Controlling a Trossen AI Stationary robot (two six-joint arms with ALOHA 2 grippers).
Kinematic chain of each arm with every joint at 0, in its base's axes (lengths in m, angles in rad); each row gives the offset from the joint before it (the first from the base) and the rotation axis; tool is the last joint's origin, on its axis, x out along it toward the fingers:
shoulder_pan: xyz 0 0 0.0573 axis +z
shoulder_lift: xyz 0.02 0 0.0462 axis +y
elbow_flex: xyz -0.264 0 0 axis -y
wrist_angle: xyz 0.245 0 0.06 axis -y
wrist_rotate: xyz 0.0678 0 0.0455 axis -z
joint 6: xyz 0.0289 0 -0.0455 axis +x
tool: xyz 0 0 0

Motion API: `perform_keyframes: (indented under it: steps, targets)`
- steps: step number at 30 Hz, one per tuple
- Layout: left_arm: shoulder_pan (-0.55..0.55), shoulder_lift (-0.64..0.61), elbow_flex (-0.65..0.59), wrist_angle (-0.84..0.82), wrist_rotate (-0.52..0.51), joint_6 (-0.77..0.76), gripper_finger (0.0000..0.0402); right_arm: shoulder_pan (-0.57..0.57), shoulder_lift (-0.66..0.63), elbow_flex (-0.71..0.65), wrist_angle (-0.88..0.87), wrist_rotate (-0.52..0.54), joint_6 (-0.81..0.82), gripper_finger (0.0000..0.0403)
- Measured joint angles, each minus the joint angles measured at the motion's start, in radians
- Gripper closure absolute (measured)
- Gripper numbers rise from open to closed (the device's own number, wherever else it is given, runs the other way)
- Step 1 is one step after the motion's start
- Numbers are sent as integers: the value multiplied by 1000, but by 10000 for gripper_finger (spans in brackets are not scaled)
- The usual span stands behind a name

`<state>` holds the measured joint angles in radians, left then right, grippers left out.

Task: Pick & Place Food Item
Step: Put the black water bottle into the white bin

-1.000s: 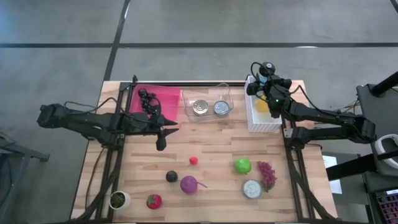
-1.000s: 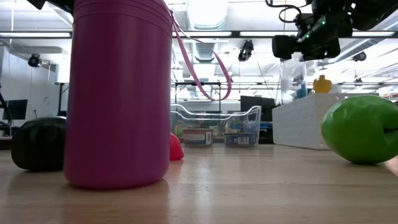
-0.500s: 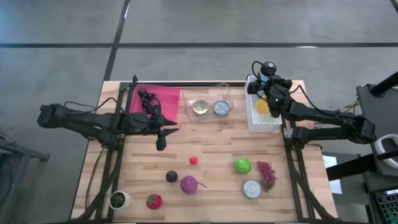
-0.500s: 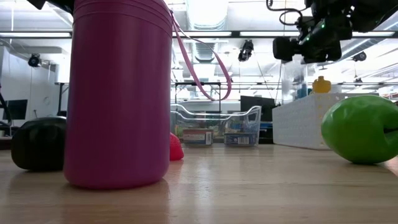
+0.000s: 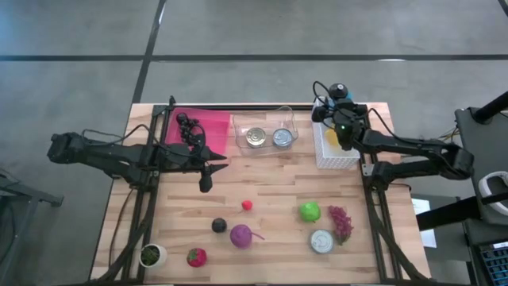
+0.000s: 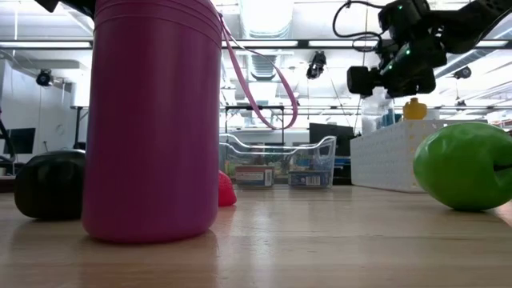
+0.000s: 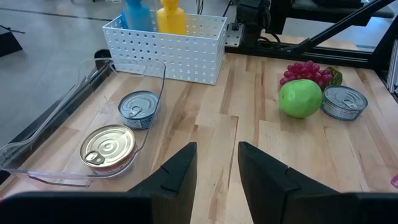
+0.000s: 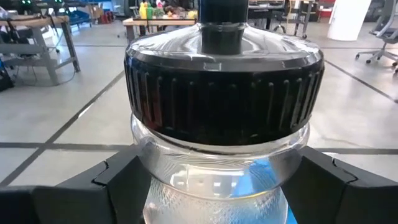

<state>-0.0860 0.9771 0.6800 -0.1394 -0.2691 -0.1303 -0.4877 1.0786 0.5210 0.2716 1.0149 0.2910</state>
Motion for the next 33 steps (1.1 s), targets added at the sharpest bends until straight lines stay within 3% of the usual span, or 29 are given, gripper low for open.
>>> perform_keyframes:
  steps: [11, 33]
  targets:
    - [0, 0, 0, 0, 0, 0, 279, 0, 33, -7, 6, 15, 28, 106]
    - [0, 0, 0, 0, 0, 0, 279, 1, 2, -6, -6, -28, 16, 56]
